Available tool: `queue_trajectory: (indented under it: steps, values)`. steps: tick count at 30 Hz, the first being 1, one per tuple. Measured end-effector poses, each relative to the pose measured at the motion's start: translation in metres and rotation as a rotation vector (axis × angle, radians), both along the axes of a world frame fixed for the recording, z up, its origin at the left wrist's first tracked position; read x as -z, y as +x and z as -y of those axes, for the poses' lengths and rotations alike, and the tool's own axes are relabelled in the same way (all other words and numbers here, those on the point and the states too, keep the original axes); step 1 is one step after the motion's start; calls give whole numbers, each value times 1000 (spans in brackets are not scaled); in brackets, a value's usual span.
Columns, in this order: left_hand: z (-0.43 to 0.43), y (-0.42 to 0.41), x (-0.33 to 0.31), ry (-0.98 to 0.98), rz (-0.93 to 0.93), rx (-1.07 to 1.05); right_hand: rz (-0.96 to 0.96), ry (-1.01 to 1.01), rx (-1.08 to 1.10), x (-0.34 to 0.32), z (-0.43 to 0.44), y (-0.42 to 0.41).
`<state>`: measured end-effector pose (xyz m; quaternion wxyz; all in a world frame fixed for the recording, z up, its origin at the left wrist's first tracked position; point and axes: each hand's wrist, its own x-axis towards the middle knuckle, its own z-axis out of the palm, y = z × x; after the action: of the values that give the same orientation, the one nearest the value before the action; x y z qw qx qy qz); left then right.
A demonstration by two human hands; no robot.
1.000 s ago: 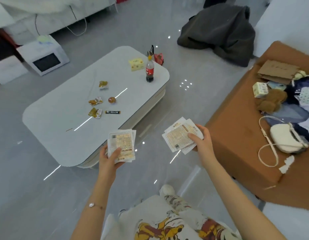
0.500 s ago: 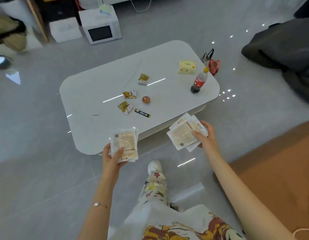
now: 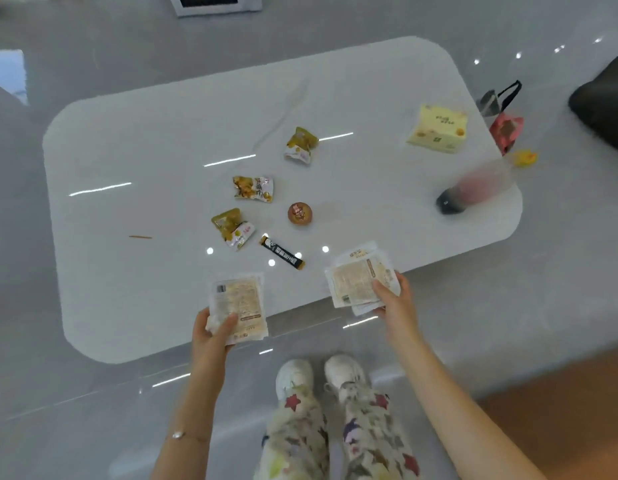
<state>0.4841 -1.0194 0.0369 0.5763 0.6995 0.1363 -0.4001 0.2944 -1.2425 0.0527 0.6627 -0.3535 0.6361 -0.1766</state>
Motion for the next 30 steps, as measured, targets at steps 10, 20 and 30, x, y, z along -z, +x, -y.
queue_trajectory:
  steps: [10,20,30]
  values:
    - [42,-2,137,212,346,-69,-37,-194,-37,160,38,53]
    - [19,-34,122,471,676,180,-307,-868,-675,150,-2,-16]
    - [-12,-42,160,654,956,570,-631,-726,-1776,251,-35,23]
